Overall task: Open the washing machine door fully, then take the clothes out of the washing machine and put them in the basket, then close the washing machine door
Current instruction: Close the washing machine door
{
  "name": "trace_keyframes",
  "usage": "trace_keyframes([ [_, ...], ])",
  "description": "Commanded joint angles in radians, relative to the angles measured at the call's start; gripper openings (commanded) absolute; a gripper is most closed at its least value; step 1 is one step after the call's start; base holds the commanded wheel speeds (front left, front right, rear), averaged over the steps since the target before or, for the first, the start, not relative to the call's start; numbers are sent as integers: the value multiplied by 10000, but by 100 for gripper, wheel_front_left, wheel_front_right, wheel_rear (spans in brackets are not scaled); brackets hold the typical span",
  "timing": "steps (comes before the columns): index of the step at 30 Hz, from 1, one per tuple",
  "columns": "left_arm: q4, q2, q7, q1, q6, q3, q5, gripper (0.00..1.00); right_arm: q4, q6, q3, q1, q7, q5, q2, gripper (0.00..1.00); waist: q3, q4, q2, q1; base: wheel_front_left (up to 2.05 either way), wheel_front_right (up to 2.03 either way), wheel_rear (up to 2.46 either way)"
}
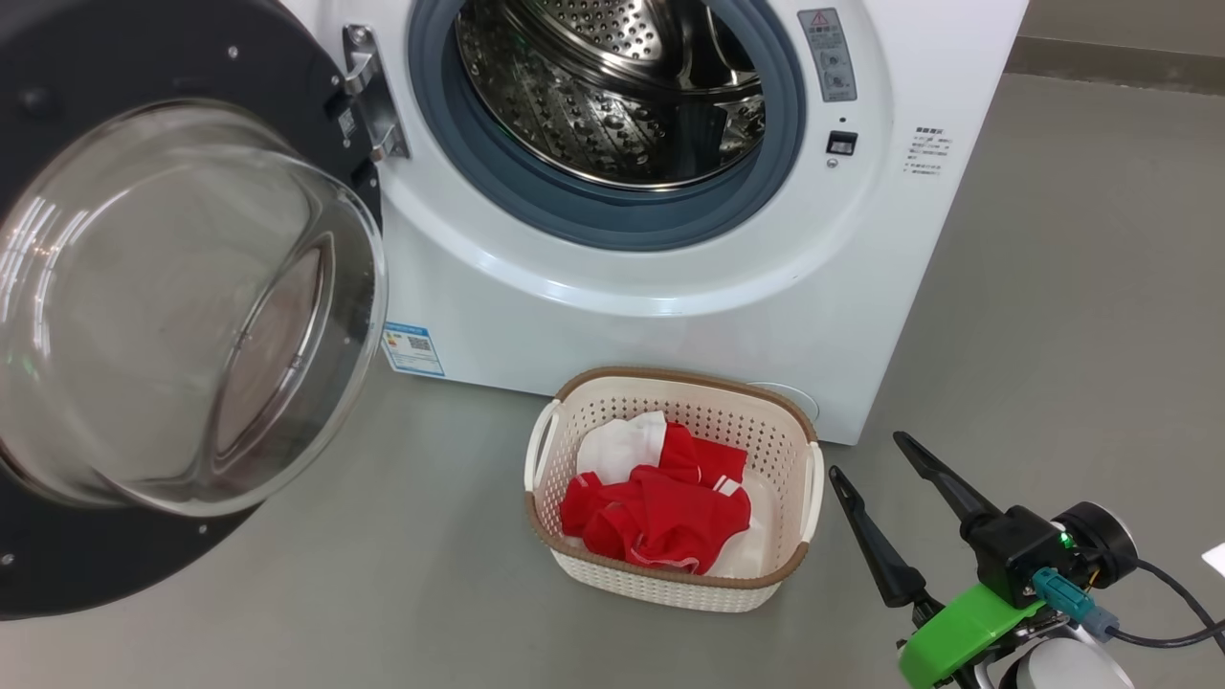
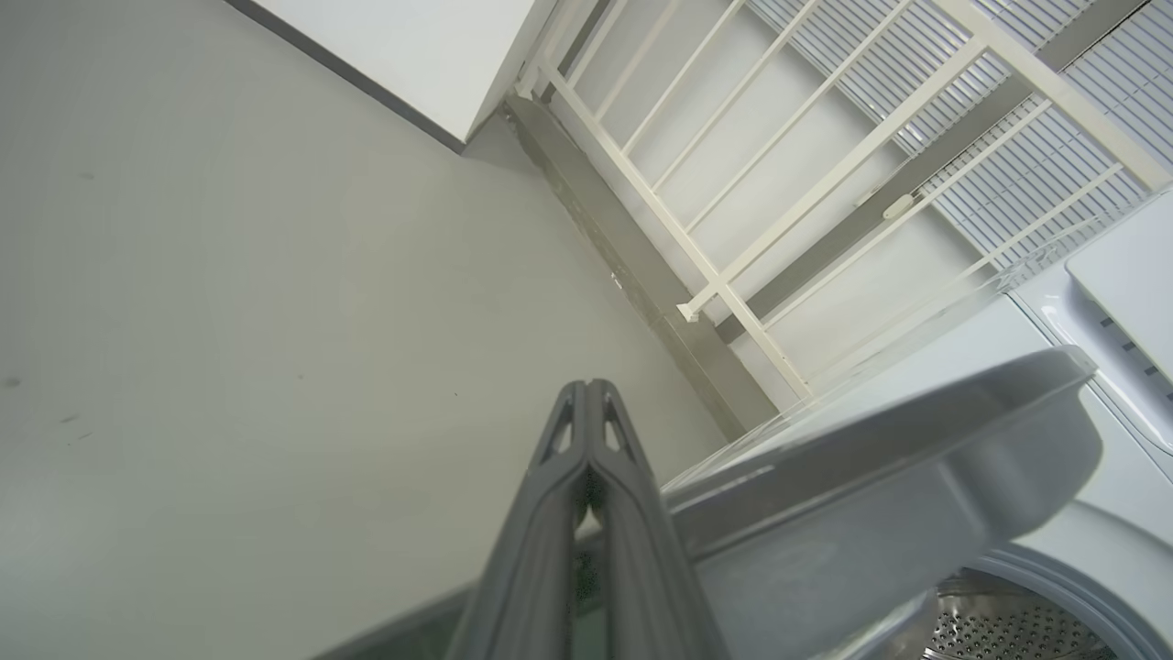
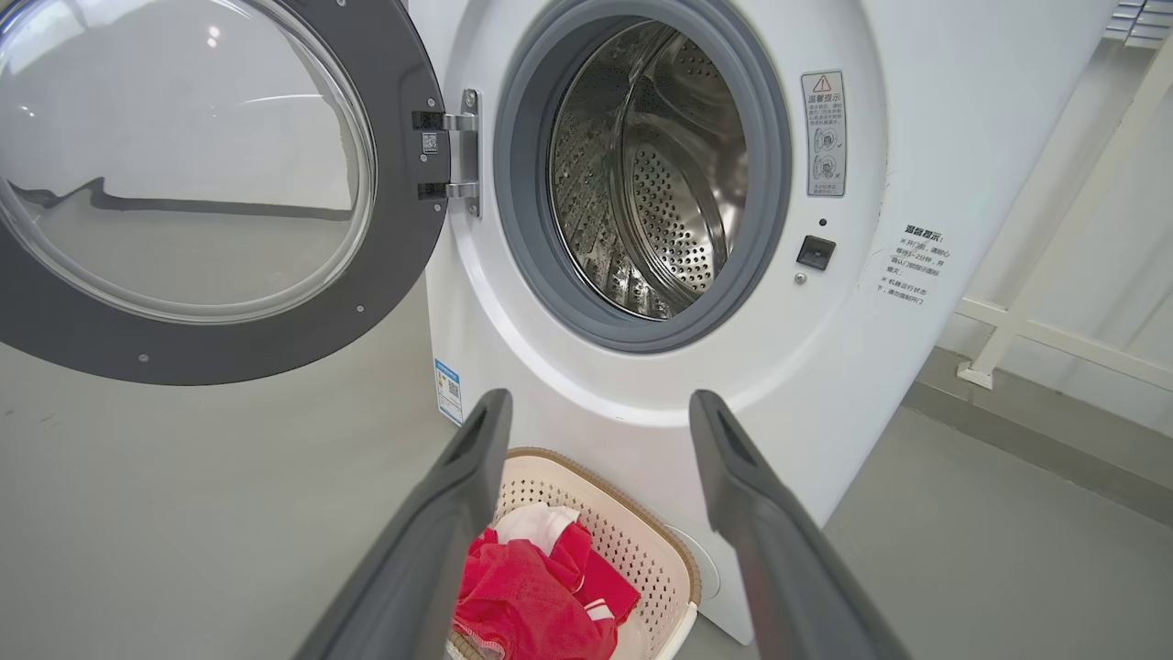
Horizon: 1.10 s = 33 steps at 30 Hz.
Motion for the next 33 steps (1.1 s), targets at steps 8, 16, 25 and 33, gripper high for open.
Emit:
trace_keyframes([
  [8,-436,184,822,73,-579,30,-551,0,-269,33,107,-378,-65,-101,-6,100,27,135,0,0,0,0,0],
  [16,-1174,-320,1382,490,-918,108,-1076,0,-387,33,82,-392,-65,-95,59,100,34,227,0,0,0,0,0],
  [25,-2298,-834,2002,1067,-974,317,-1673,0,-406,33,67,-321,-65,-85,93,100,-45,267,0,0,0,0,0],
  [33,-3743,-1316,2783,1823,-734,542,-2243,0,-425,33,47,-272,-65,-137,124,100,-35,313,0,0,0,0,0],
])
